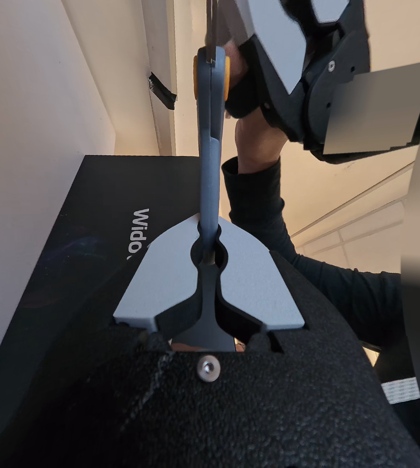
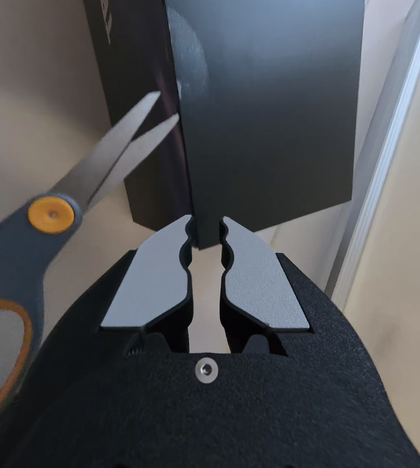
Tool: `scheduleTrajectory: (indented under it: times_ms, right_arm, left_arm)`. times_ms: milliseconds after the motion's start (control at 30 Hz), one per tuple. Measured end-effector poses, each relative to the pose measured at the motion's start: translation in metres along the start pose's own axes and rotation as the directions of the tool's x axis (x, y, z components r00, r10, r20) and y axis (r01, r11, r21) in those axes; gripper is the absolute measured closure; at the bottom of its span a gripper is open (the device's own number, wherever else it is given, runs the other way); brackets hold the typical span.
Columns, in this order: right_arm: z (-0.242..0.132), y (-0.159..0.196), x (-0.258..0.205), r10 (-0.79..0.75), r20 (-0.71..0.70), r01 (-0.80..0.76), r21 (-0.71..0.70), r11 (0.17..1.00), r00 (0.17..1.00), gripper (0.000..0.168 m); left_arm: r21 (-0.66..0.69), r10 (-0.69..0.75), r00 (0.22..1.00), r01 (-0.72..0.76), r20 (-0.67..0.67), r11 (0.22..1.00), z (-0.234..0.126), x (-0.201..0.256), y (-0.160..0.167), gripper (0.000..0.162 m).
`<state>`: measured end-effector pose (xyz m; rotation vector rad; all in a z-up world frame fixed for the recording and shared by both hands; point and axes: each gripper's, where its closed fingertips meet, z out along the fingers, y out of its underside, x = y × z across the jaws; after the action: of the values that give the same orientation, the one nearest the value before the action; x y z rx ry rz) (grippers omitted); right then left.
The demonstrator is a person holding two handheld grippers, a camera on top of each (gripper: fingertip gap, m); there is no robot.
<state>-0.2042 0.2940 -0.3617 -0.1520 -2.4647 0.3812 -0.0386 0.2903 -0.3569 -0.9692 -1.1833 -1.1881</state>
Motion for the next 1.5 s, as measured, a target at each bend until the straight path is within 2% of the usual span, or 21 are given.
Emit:
scheduleTrajectory:
  times_ms: [167, 333, 500, 1067, 1233, 1333, 1400, 1500]
  right_arm:
    - [-0.007, 0.032, 0.005, 0.0, -0.019, -0.001, -0.052, 0.999, 1.0, 0.151]
    - [-0.003, 0.028, -0.001, -0.038, -0.014, 0.037, -0.045, 0.998, 0.999, 0.151]
    - [-0.002, 0.027, 0.003, -0.067, -0.065, 0.063, -0.048, 0.997, 0.996, 0.154]
    - [-0.001, 0.024, 0.004, -0.187, -0.089, 0.182, -0.056, 0.982, 0.978, 0.149]
    - [-0.001, 0.024, 0.007, -0.148, -0.051, 0.145, -0.06, 0.988, 0.988, 0.145]
    - [-0.002, 0.025, 0.003, -0.161, -0.057, 0.158, -0.049, 0.986, 0.985, 0.154]
    - [-0.006, 0.025, 0.005, -0.199, -0.121, 0.197, -0.029, 0.98, 0.972, 0.166]
    - [-0.005, 0.031, 0.002, -0.179, -0.098, 0.174, -0.055, 0.983, 0.979, 0.16]
  left_arm:
    - [-0.001, -0.01, 1.0, 0.01, -0.011, 1.0, 0.0, 0.003, 0.0, 0.159]
    - [-0.004, -0.011, 1.0, 0.011, -0.016, 1.0, 0.002, 0.003, 0.0, 0.159]
    - [-0.005, -0.01, 1.0, 0.01, -0.014, 1.0, 0.001, 0.003, 0.0, 0.159]
    - [-0.006, -0.012, 1.0, 0.012, -0.01, 1.0, 0.003, 0.003, 0.001, 0.159]
    - [-0.004, -0.015, 1.0, 0.015, -0.016, 1.0, 0.003, 0.003, 0.001, 0.159]
    - [-0.007, -0.015, 1.0, 0.015, -0.018, 1.0, 0.003, 0.003, 0.001, 0.159]
    - [-0.008, -0.012, 1.0, 0.012, -0.015, 1.0, 0.003, 0.003, 0.001, 0.159]
    - [-0.011, -0.013, 1.0, 0.013, -0.015, 1.0, 0.002, 0.002, 0.001, 0.159]
